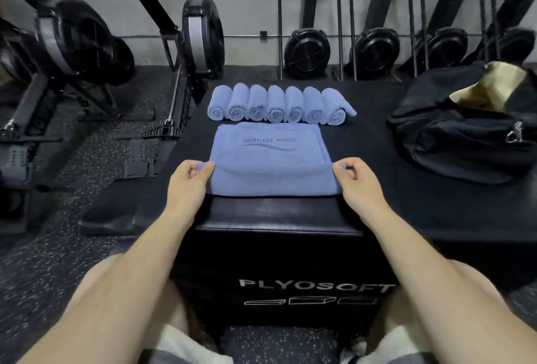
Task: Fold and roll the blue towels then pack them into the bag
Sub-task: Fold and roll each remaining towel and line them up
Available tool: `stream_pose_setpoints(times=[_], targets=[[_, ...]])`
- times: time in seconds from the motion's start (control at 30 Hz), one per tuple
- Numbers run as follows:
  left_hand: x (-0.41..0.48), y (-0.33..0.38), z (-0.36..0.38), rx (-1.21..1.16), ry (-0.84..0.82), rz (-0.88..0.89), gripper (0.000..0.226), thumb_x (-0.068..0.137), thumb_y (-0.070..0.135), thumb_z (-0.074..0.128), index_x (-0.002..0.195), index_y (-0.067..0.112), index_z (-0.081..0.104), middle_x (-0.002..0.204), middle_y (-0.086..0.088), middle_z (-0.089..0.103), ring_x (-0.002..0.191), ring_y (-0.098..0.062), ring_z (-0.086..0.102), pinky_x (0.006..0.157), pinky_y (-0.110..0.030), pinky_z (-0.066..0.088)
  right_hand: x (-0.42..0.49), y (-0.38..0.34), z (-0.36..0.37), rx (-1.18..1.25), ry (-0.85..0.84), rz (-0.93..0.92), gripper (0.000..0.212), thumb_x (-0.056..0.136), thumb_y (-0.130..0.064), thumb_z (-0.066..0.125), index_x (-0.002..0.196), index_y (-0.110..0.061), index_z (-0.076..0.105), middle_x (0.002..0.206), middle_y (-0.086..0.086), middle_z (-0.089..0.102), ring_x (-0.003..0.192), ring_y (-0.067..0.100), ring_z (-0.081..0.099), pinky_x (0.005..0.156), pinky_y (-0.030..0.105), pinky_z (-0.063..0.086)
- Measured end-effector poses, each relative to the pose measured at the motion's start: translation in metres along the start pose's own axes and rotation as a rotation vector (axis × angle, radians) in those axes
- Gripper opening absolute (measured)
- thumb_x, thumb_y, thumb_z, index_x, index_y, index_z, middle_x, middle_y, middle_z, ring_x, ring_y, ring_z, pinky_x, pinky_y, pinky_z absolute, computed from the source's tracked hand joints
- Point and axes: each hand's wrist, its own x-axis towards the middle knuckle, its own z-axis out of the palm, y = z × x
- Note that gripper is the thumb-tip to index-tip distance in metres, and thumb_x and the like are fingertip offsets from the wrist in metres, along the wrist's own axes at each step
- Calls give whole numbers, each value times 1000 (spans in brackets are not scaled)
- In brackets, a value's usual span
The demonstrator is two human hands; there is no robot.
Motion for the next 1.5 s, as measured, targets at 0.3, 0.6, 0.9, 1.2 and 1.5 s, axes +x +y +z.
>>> stream_pose_setpoints(times=[0.3,0.6,0.9,1.2,1.5], targets=[[-4,20,-11,155,-114,-130,64,95,59,51,70,2,67,69,-6,66,68,-20,56,71,-35,41,5,-14,-11,-181,-136,53,63,102,-56,45,72,-2,57,64,-6,52,61,15,46,63,29,35],[3,-2,-4,626,-271,350,9,87,39,75,88,29,75,94,13,69,90,-7,60,86,-32,46,7,-6,4,-420,-228,-244,9,87,-37,76,92,-30,76,90,-16,68,87,6,59,83,26,46],[-2,-12,17,783,-273,558,7,93,33,71,94,29,76,102,11,67,103,-21,58,89,-42,43,-1,-6,36,-725,-226,-421,11,100,-26,60,95,-23,68,99,-10,60,101,22,50,83,35,27],[-24,3,21,824,-335,623,31,86,47,49,81,26,70,81,12,60,87,-17,59,86,-41,47,-13,-27,15,-904,-272,-380,19,93,-35,51,84,-25,65,89,-12,61,93,17,50,85,34,35],[-5,-6,55,975,-497,418,49,106,48,38,153,35,41,166,11,26,156,-23,12,127,-45,9,15,-22,71,-807,-298,-418,26,104,-29,53,120,-19,69,119,-1,61,111,26,50,92,37,42]])
